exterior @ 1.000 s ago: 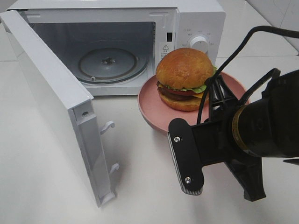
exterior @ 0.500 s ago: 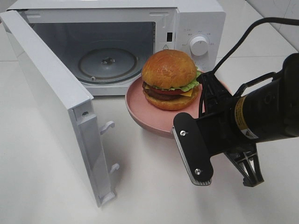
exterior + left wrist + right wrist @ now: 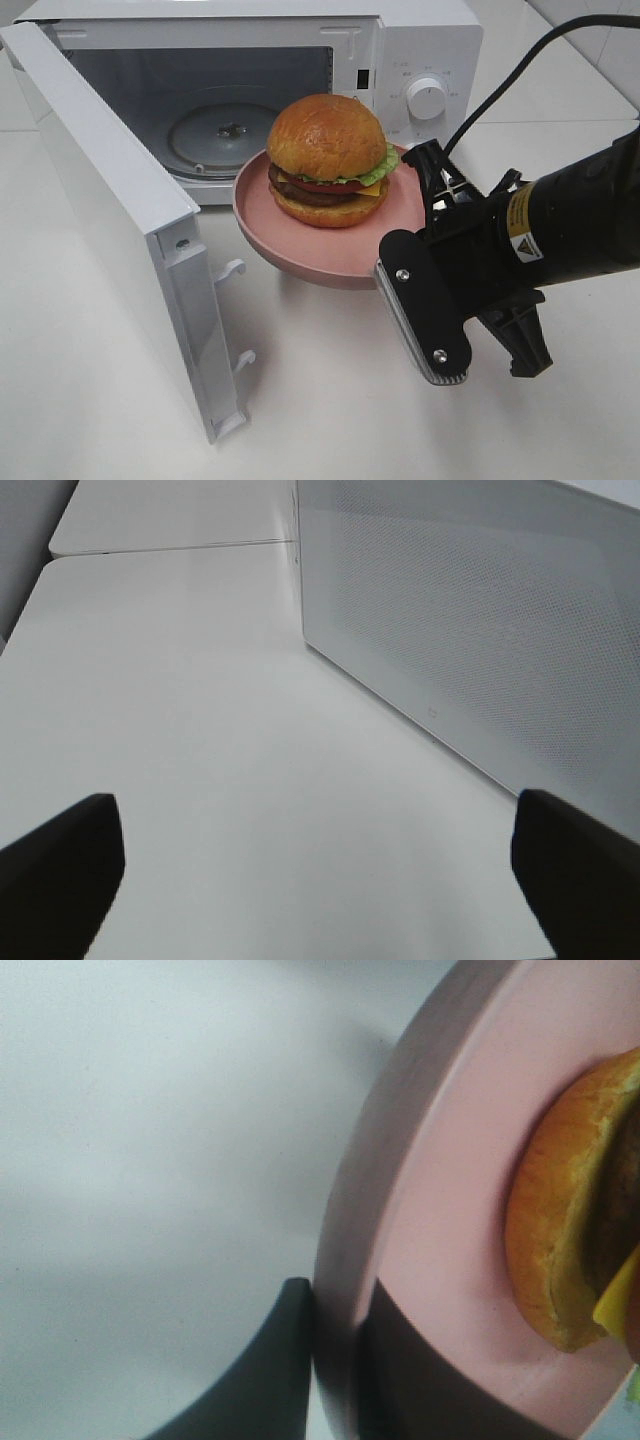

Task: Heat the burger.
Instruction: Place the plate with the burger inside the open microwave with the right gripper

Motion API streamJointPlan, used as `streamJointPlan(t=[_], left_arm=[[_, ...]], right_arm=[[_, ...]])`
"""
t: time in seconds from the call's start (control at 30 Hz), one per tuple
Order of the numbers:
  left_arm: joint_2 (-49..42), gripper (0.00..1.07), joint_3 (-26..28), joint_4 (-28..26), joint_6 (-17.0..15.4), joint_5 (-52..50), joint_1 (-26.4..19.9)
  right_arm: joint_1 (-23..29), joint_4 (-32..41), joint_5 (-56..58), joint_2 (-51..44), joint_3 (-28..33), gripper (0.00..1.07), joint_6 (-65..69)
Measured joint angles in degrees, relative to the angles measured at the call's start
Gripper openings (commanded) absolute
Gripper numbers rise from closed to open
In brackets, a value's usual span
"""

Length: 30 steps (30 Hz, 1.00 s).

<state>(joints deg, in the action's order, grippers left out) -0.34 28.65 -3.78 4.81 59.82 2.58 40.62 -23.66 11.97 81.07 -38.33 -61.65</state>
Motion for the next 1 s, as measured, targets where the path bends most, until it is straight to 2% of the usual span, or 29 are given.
streamJointPlan(t=[0.13, 0.23, 0.3, 0.33, 0.4, 0.5, 0.57, 0.6, 0.67, 1.0], left_arm=[[0.0, 0.98, 0.0, 0.0, 0.0, 0.0, 0.0], [0.0, 0.98, 0.0, 0.0, 0.0, 0.0, 0.0], [0.0, 0.98, 0.0, 0.0, 0.0, 0.0, 0.0], [0.0, 0.98, 0.0, 0.0, 0.0, 0.0, 0.0], [0.0, 0.98, 0.0, 0.0, 0.0, 0.0, 0.0], [0.0, 0.98, 0.0, 0.0, 0.0, 0.0, 0.0], [0.0, 0.98, 0.0, 0.0, 0.0, 0.0, 0.0], [0.0, 0.98, 0.0, 0.0, 0.0, 0.0, 0.0], [0.0, 0.98, 0.0, 0.0, 0.0, 0.0, 0.0], [0.0, 0.98, 0.0, 0.0, 0.0, 0.0, 0.0]], right_arm=[[-2.6, 9.6, -0.1, 0.0, 0.0, 0.0, -10.8], [-3.0, 11.6, -0.3, 0.0, 0.0, 0.0, -13.2], [-4.4, 19.1, -1.5, 0.0, 0.0, 0.0, -22.6], [-4.4, 19.1, -1.5, 0.0, 0.0, 0.0, -22.6], [-4.8, 25.6, -2.6, 0.0, 0.0, 0.0, -29.6], [-4.9, 28.0, -2.9, 0.1, 0.0, 0.0, -32.1], [-4.9, 35.6, -3.2, 0.4, 0.0, 0.0, -42.2], [-4.9, 35.6, -3.2, 0.4, 0.0, 0.0, -42.2], [-4.9, 39.9, -4.1, 0.9, 0.0, 0.0, -47.7], [-4.9, 41.1, -5.1, 3.7, -1.4, 0.0, -50.6]])
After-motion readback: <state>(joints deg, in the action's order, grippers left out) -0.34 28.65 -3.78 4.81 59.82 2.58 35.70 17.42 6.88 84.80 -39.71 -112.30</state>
